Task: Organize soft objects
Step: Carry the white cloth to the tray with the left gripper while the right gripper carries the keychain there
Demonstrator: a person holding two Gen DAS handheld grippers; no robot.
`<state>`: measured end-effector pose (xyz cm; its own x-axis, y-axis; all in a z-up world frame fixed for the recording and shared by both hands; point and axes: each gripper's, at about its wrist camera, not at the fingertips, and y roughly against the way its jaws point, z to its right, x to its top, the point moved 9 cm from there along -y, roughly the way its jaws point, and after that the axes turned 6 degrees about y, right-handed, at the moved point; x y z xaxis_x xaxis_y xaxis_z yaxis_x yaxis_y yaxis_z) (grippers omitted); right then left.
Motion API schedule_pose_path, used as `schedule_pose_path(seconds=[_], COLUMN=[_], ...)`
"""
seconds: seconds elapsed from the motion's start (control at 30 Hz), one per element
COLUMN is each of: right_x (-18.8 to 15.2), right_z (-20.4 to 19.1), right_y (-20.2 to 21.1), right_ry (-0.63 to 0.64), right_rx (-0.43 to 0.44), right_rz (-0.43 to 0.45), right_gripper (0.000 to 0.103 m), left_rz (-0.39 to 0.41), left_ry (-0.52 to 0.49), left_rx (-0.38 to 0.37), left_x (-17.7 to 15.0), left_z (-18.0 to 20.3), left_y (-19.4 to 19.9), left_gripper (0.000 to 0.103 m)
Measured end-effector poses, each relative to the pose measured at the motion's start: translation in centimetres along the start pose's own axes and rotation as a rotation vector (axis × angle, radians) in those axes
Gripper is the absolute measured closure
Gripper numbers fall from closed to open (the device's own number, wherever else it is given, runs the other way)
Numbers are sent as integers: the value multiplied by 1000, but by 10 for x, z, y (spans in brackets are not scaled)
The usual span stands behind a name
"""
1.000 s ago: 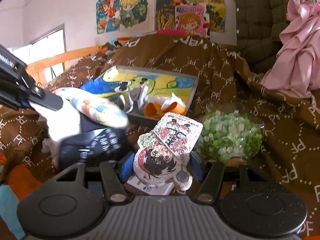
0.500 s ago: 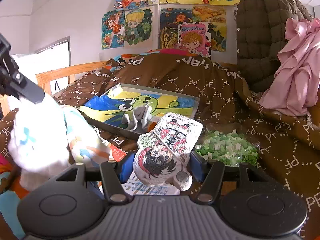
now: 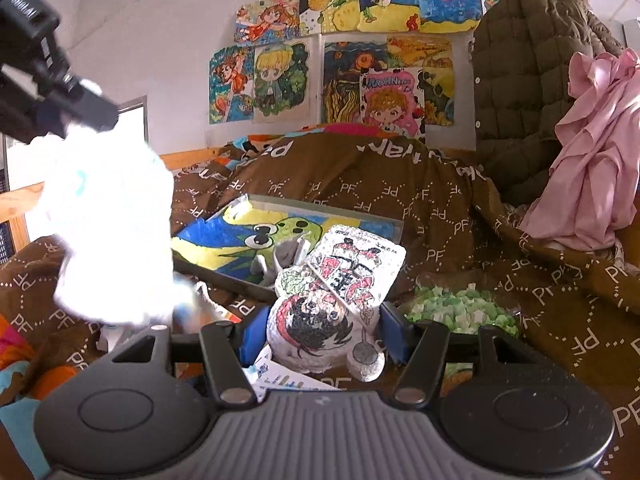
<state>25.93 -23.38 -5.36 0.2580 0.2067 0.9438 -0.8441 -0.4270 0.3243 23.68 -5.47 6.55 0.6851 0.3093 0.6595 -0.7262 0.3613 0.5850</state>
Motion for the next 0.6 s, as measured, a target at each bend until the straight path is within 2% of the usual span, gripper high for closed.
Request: schedule_pose_path(seconds=[0.17, 0.33, 0.6], right_x=[7, 15, 39], right_z=[1, 4, 10], right_y=[0, -4, -55], right_ry=[-5, -26, -59], right_rx=[-5, 1, 9], right_rz=[32, 63, 103], right_gripper=[40, 40, 40], left_rz=[50, 79, 169], left_ry=[-23, -14, -4], left_rx=[9, 18, 47], left_x=[16, 28, 64], left_z=[4, -4, -26], left_y=[-9, -36, -89], left_gripper=[81, 81, 81])
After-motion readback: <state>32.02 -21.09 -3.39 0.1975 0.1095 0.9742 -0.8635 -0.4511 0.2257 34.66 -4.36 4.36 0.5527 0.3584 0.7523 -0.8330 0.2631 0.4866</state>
